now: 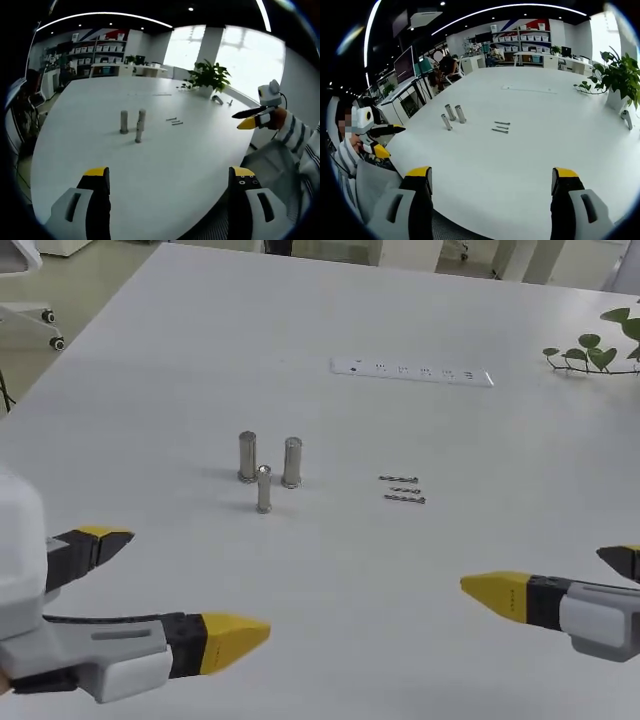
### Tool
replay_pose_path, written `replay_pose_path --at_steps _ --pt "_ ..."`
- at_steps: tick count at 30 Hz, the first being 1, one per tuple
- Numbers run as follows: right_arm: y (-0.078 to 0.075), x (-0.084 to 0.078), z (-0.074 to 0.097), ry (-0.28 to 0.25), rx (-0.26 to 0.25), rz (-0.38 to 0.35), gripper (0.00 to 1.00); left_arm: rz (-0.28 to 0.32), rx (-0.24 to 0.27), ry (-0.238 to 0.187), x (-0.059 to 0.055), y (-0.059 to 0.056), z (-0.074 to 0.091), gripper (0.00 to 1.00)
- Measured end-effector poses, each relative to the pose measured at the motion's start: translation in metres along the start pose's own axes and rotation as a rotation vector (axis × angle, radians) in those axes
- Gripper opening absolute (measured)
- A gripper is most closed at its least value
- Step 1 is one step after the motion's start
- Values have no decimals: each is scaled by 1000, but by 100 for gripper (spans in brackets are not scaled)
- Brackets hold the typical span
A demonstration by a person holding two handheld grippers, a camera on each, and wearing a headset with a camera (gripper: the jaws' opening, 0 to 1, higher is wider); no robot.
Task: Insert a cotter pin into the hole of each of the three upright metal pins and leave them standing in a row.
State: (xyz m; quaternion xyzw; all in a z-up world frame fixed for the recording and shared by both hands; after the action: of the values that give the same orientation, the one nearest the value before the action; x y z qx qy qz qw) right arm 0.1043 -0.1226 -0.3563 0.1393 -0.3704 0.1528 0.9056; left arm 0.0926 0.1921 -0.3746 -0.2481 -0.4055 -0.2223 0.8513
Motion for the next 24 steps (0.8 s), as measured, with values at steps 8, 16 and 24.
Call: replay_pose_path --at_steps 8,16,24 --pt "-4 0 4 -2 -33 -6 98 -9 8 -6 7 5 -1 97" --pt "-8 3 8 -12 -54 5 97 -33 -2 -1 19 12 -8 94" --pt "-9 -1 5 10 -56 6 97 -60 -62 1 30 11 -18 83"
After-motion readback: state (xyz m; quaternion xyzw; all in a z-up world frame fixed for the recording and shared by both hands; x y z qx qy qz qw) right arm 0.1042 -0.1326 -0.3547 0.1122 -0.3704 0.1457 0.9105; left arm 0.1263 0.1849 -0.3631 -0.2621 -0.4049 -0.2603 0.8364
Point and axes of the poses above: the centre of the closed fingertips' face, and the gripper's own axes: z roughly backward along the fingers, y roughly to its left, x roughly out of its top, the point moved 6 cm from there along z, roughly backward along the fingers, and after that the axes turned 4 degrees about y, right-handed, at the moved point
